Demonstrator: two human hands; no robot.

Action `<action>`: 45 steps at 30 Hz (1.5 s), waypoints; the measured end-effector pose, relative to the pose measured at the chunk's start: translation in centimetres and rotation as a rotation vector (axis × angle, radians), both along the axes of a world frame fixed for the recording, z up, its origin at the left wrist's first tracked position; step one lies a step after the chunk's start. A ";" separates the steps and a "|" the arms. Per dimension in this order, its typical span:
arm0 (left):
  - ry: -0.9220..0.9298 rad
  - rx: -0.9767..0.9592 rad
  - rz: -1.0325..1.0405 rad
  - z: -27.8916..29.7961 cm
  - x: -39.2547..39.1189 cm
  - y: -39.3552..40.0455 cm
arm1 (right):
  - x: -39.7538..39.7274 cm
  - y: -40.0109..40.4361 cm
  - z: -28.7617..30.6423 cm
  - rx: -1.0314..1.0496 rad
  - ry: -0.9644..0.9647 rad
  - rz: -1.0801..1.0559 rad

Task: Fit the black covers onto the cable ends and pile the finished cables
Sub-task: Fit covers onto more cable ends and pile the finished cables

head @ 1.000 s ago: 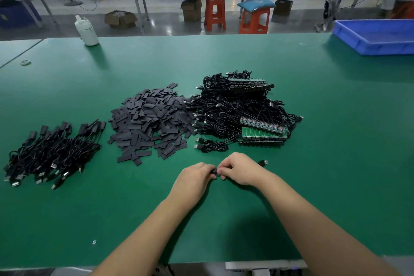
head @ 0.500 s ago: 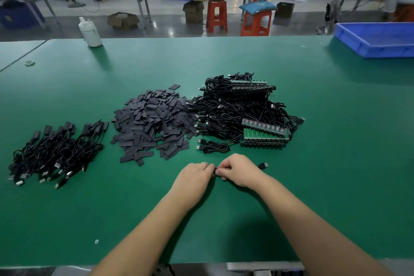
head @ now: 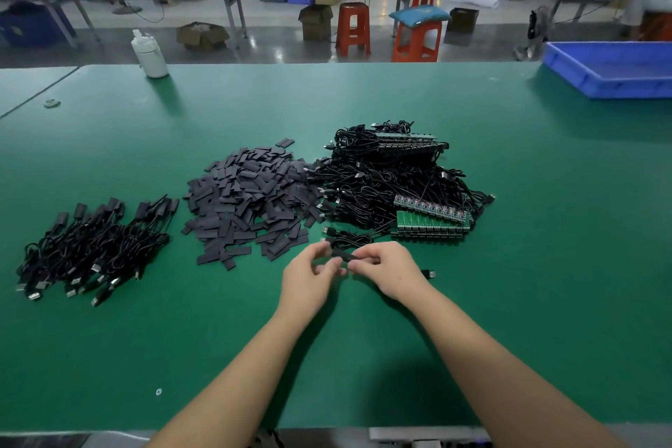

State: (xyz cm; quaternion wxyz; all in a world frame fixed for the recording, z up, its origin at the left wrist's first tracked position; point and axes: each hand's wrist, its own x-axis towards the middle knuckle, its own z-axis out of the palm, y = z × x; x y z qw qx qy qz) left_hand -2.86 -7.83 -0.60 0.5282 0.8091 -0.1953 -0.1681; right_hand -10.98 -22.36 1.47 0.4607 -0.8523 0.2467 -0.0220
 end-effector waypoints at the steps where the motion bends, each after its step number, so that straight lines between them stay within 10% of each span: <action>1: 0.116 -0.083 0.040 0.2 0.0 -0.1 | 0.1 0.1 0.2 0.040 -0.026 -0.030; 16: -0.114 -0.201 0.049 2.9 1.3 0.9 | 1.4 2.0 1.6 0.351 -0.159 -0.015; 27: 0.079 -0.178 -0.076 2.2 1.4 3.6 | 4.6 3.6 1.5 0.453 -0.342 -0.181; 35: 0.122 -0.224 0.222 4.1 8.0 10.1 | 1.1 0.8 -3.4 -0.664 0.009 -0.009; 45: -0.429 0.684 0.497 4.7 25.8 19.8 | -1.0 -0.6 -6.4 -0.850 0.010 -0.093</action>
